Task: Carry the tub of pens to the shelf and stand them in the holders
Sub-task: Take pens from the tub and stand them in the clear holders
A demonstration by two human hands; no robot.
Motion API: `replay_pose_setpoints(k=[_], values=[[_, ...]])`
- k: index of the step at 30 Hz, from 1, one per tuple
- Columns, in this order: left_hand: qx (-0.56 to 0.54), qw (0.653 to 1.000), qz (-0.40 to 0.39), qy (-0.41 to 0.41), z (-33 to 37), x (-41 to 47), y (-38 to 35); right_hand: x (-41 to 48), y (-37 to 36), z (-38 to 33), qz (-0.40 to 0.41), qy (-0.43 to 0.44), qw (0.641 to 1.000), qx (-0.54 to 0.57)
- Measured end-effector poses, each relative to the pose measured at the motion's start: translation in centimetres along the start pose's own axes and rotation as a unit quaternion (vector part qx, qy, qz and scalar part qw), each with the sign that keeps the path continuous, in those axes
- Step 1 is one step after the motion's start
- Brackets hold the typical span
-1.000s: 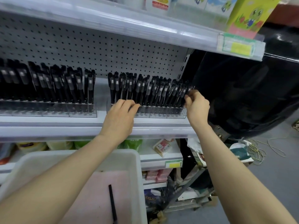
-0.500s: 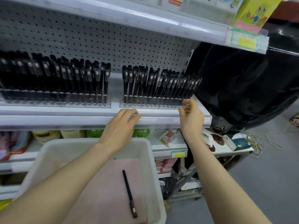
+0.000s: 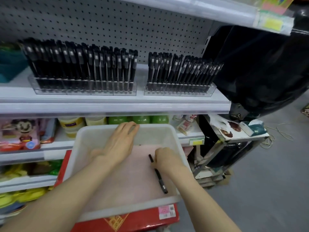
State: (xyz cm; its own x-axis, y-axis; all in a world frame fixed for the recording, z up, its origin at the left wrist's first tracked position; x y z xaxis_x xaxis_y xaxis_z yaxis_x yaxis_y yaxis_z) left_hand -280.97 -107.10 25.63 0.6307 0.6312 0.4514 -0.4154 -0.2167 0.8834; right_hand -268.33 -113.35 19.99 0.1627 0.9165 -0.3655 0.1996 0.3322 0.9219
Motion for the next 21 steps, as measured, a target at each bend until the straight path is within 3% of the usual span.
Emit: replay_pose_setpoints(k=[3,8,16,21], values=[[0.002,1.000,0.005,-0.004,0.2,-0.1,0.1,-1.2,-2.2,-0.2,-0.056,-0.013,0.996,-0.064],[0.000,1.000,-0.011,-0.001,0.3,0.0,0.2,-1.9,-1.3,-0.3,-0.041,-0.030,0.996,-0.073],[-0.010,0.998,-0.033,-0.058,3.5,2.5,2.3,-1.7,7.1,0.2,0.074,0.006,0.996,0.044],[-0.017,0.996,-0.011,-0.082,5.7,5.7,2.6,-2.1,13.3,1.8,0.173,0.038,0.977,0.122]])
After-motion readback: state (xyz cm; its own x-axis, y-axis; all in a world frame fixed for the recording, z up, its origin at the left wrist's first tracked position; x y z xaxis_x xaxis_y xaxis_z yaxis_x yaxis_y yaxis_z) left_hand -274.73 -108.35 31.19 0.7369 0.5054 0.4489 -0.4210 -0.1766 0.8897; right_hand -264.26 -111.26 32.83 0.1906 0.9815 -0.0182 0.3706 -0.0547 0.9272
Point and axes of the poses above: each hand's wrist, its own x-axis towards the middle knuckle, its own y-axis out of the back of the hand, z = x × y, the point moved 10 cm from there along x, towards the middle knuckle, and after that the axes turned 6 degrees about -z, right-handed, at the moved point
